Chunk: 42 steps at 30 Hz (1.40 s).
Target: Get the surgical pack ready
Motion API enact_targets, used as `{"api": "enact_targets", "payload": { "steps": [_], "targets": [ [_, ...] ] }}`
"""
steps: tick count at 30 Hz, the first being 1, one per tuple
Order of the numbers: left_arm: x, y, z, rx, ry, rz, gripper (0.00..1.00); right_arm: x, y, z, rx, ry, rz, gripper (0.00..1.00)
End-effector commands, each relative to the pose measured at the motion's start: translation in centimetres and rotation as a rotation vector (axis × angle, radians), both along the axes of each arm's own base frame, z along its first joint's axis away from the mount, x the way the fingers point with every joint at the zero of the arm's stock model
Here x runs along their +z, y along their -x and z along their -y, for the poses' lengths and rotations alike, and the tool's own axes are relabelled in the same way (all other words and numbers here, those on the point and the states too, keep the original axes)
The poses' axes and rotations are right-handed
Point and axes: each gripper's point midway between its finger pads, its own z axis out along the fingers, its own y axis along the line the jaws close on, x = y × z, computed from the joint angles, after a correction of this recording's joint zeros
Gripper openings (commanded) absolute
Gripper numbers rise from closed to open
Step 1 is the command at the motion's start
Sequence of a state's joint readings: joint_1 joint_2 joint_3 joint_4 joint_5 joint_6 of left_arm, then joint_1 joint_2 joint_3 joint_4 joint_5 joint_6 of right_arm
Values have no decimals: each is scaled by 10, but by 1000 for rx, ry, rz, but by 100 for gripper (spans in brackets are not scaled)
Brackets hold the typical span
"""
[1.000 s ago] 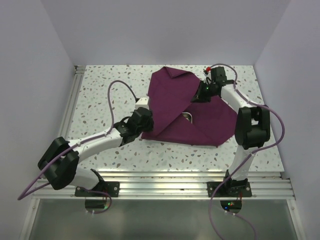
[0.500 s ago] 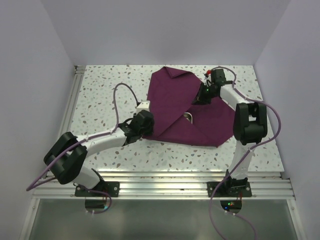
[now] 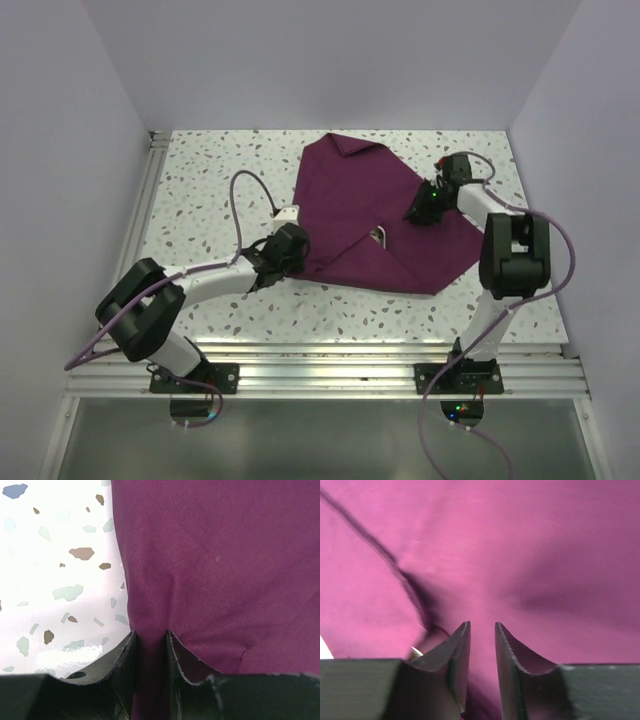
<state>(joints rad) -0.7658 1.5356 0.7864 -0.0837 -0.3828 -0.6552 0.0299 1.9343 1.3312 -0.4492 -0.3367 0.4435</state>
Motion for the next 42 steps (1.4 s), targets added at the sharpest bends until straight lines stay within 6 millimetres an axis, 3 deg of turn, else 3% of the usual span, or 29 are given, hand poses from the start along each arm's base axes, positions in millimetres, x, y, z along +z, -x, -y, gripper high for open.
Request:
{"api": "enact_targets", "payload": {
  "steps": [1, 2, 5, 8, 16, 19, 21, 24, 32, 39, 42],
  "targets": [
    [1, 4, -3, 21, 20, 9, 31, 68, -7, 61, -204, 92, 211, 31],
    [2, 4, -2, 18, 20, 13, 32, 59, 7, 73, -244, 124, 193, 33],
    [3, 3, -1, 11, 21, 24, 34, 69, 29, 115, -374, 234, 229, 34],
    [6, 5, -1, 6, 41, 46, 34, 67, 53, 148, -458, 363, 202, 30],
    [23, 6, 0, -31, 84, 114, 37, 45, 83, 202, -651, 501, 135, 27],
    [23, 8, 2, -46, 98, 110, 37, 33, 81, 207, -662, 491, 118, 32],
    [23, 9, 2, -48, 102, 111, 37, 28, 81, 211, -665, 490, 102, 45],
    [24, 10, 4, -54, 110, 112, 37, 15, 82, 218, -687, 488, 65, 49],
    [28, 10, 0, -50, 102, 124, 38, -5, 70, 234, -726, 493, 9, 49],
    [18, 13, 4, -73, 106, 94, 38, -26, 69, 232, -735, 479, -39, 45],
    [16, 14, 5, -75, 106, 91, 38, -30, 68, 233, -740, 477, -49, 34]
  ]
}}
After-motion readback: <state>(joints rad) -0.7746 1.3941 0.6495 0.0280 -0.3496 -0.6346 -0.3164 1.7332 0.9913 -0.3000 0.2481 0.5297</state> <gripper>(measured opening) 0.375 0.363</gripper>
